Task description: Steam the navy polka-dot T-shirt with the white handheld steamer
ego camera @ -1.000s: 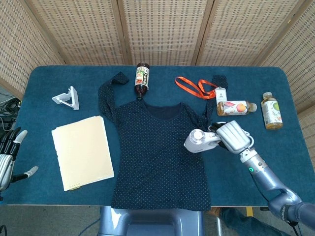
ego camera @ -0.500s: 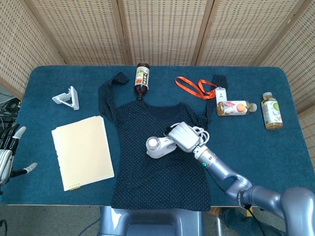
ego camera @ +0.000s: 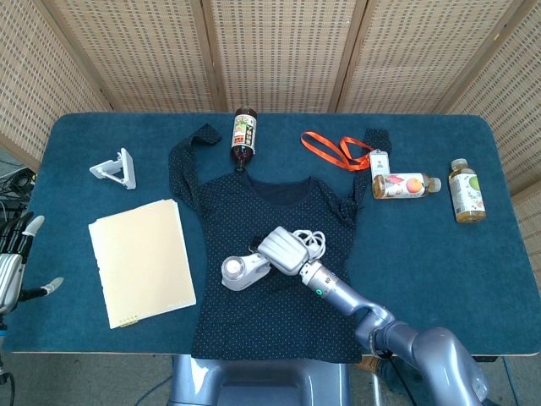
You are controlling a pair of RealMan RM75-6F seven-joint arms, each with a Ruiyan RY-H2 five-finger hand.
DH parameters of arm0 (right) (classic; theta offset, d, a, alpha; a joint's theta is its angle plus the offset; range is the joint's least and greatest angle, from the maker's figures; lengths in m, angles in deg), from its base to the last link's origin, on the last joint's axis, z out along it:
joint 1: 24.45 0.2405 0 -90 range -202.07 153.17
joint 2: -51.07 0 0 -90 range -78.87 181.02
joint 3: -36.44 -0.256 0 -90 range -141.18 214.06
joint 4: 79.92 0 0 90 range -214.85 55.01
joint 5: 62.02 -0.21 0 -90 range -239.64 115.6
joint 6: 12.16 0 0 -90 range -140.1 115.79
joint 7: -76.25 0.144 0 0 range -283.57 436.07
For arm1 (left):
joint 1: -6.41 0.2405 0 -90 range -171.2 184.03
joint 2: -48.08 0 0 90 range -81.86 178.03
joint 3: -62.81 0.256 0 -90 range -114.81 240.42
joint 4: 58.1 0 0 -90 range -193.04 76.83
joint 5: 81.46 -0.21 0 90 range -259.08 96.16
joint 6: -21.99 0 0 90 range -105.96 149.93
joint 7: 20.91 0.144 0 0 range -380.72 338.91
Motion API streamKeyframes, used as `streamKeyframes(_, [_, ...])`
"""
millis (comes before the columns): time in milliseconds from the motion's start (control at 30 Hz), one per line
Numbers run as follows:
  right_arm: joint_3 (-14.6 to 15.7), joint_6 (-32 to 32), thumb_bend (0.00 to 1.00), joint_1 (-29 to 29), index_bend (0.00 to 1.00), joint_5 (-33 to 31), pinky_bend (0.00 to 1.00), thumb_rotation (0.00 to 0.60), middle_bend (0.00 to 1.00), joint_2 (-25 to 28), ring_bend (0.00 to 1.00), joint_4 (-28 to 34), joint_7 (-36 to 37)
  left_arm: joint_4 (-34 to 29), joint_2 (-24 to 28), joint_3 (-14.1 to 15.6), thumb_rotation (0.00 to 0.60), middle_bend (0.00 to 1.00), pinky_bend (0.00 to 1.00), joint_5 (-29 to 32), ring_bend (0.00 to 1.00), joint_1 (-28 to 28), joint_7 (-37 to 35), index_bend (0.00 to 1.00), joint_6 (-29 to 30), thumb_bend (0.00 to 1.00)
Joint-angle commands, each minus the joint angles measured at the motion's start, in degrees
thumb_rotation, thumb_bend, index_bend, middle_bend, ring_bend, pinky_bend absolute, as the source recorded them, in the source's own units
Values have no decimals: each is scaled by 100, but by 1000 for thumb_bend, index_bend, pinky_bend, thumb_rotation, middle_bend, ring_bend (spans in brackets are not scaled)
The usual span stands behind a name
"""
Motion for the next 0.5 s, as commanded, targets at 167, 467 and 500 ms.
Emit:
streamKeyframes(167, [249, -341, 1000, -97, 655, 89, 982, 600, 590, -316, 714, -766, 448, -22, -18, 9, 600, 0, 0, -2, 0, 1, 66, 0, 21, 0])
streamKeyframes(467, [545, -515, 1000, -476, 655, 105, 982, 600, 590, -236, 714, -1390, 789, -71, -52, 40, 600, 0, 0, -75, 0, 7, 208, 0, 83, 0])
streamKeyframes(500, [574, -534, 1000, -519, 655, 102, 982, 600, 590, -221, 714, -1465, 841, -78, -58, 45, 600, 0, 0, -84, 0, 9, 223, 0, 92, 0])
